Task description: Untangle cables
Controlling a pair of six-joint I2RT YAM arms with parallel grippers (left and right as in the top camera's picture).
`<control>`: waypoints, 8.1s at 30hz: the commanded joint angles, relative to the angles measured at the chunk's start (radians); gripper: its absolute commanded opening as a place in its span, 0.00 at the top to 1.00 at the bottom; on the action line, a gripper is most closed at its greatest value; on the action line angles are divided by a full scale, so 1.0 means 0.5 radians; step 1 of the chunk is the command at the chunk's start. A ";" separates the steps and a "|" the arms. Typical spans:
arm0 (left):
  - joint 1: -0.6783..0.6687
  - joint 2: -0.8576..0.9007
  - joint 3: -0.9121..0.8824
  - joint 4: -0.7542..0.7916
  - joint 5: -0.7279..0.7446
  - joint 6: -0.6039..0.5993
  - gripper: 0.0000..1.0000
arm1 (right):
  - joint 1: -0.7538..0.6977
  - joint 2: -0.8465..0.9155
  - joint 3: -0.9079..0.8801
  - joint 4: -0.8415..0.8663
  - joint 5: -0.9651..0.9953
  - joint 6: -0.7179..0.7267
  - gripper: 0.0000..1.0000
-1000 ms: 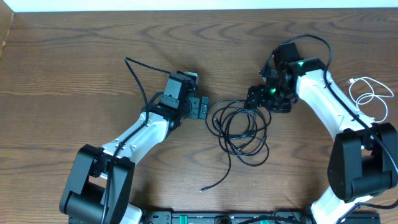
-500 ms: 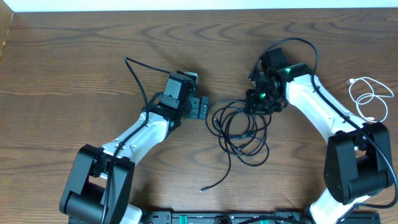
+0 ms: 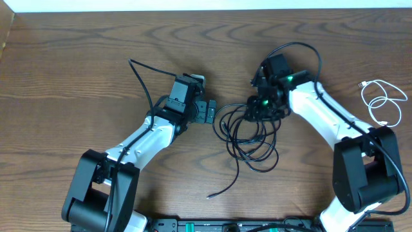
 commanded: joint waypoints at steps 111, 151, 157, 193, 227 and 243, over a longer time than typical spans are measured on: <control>-0.003 0.016 -0.009 -0.007 -0.017 0.002 0.13 | 0.650 0.182 -0.728 1.542 0.742 0.653 0.69; -0.003 -0.184 -0.009 -0.127 0.006 0.003 0.24 | 0.632 -0.207 -0.728 1.305 0.646 0.511 0.76; -0.003 -0.184 -0.009 -0.128 0.006 0.003 0.24 | 0.635 -0.106 -0.728 1.313 0.678 0.512 0.83; -0.005 -0.184 -0.009 -0.163 0.042 0.003 0.20 | 0.542 -0.279 -0.726 1.182 0.500 0.671 0.99; -0.005 -0.184 -0.009 -0.187 0.508 0.140 0.09 | -0.203 -0.269 -0.726 0.974 -0.941 -0.037 0.99; -0.008 -0.179 -0.009 -0.186 0.570 0.139 0.09 | -0.375 -0.269 -0.767 0.996 -1.733 -0.502 0.99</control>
